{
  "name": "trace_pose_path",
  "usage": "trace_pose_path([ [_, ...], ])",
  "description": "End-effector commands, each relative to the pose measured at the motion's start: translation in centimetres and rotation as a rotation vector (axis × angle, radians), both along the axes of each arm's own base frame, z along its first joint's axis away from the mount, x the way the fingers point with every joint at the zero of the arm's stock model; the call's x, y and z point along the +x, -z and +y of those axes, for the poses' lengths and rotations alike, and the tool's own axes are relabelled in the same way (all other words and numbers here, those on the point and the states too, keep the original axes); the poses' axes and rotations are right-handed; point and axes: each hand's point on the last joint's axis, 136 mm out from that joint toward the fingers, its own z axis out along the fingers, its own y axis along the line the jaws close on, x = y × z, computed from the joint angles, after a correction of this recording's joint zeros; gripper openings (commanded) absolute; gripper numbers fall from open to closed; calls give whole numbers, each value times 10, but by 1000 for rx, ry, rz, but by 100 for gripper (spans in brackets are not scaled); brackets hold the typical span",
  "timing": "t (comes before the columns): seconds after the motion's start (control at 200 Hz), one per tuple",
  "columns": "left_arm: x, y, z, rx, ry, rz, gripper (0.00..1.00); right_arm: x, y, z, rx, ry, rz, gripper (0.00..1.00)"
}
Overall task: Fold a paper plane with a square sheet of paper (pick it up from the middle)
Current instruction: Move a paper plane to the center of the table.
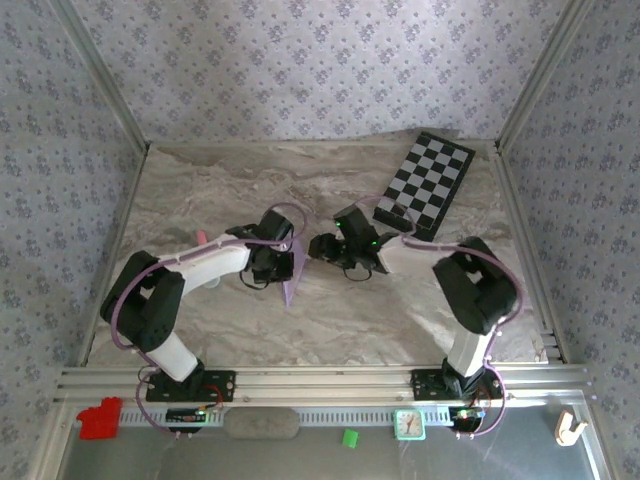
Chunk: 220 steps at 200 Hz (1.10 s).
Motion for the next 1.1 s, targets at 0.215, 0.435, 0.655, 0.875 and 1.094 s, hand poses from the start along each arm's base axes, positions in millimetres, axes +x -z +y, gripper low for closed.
trace_pose_path([
  [0.215,82,-38,2,197,6,-179,5,-5,-47,-126,-296,287,-202,72],
  [0.435,121,-29,-7,313,15,-174,6,-13,-62,-156,-275,347,-247,73],
  [0.655,138,-9,-15,361,7,-128,8,-15,-64,-159,-252,324,-246,73],
  [0.875,142,6,-20,361,9,-85,13,-16,-64,-157,-231,304,-241,73],
  [1.094,140,16,-20,360,15,-57,17,-15,-66,-158,-209,316,-250,73],
])
